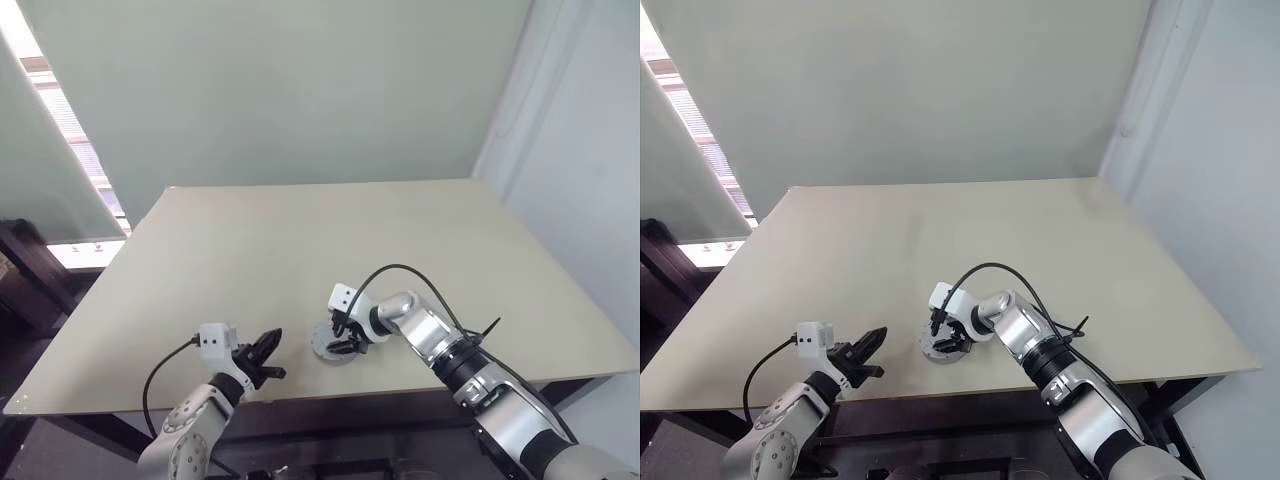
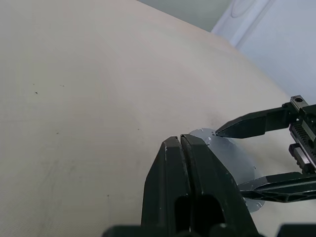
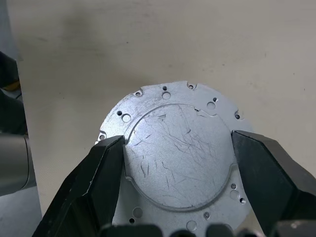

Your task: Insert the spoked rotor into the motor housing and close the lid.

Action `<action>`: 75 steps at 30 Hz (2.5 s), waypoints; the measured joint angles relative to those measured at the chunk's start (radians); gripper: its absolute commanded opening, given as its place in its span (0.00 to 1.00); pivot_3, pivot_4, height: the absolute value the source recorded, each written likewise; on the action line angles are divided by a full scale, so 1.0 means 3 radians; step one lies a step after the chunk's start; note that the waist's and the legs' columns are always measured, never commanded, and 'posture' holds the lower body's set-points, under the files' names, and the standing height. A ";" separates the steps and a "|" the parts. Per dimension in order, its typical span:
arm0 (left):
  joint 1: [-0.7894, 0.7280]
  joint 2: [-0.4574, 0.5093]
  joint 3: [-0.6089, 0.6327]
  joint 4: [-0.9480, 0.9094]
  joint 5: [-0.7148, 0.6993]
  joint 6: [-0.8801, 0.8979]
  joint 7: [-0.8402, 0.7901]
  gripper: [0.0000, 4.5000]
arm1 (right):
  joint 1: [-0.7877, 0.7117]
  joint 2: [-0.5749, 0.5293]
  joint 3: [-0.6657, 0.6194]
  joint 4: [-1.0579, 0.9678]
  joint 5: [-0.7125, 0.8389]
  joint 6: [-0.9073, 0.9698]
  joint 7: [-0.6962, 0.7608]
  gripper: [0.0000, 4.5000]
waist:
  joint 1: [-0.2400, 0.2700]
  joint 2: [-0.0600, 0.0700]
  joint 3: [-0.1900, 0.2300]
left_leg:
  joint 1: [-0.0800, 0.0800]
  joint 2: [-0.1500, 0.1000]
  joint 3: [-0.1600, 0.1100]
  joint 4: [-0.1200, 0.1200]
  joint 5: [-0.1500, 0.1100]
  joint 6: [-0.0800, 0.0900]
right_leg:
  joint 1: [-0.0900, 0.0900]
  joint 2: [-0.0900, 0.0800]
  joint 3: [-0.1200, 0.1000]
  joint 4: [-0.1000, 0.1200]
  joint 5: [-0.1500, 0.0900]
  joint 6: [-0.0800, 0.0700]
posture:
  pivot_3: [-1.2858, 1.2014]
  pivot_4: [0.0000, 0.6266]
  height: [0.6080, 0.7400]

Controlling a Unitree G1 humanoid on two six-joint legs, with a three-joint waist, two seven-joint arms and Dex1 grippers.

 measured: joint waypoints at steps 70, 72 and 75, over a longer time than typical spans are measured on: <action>-0.0067 -0.0031 -0.0182 0.0175 0.0081 -0.0108 -0.0037 0.00 | -0.0284 0.0107 0.0180 0.0295 -0.0061 0.0202 0.0013 0.72 | -0.0001 0.0025 -0.0035 | -0.0014 -0.0001 -0.0011 -0.0010 -0.0006 -0.0007 | -0.0013 -0.0018 -0.0026 -0.0030 -0.0001 0.0000 | 0.52 0.00 1.00; -0.0067 -0.0032 -0.0192 0.0176 0.0082 -0.0109 -0.0039 0.00 | -0.0297 0.0102 0.0194 0.0300 -0.0062 0.0195 0.0042 0.72 | -0.0001 0.0025 -0.0035 | -0.0014 -0.0001 -0.0010 -0.0012 -0.0006 -0.0008 | -0.0013 -0.0018 -0.0025 -0.0030 -0.0001 0.0000 | 0.52 0.00 1.00; -0.0068 -0.0032 -0.0201 0.0177 0.0083 -0.0109 -0.0041 0.00 | -0.0315 0.0100 0.0200 0.0326 -0.0062 0.0165 0.0078 0.72 | -0.0001 0.0025 -0.0036 | -0.0012 -0.0002 -0.0009 -0.0016 -0.0006 -0.0008 | -0.0014 -0.0018 -0.0024 -0.0029 -0.0001 0.0000 | 0.52 0.00 1.00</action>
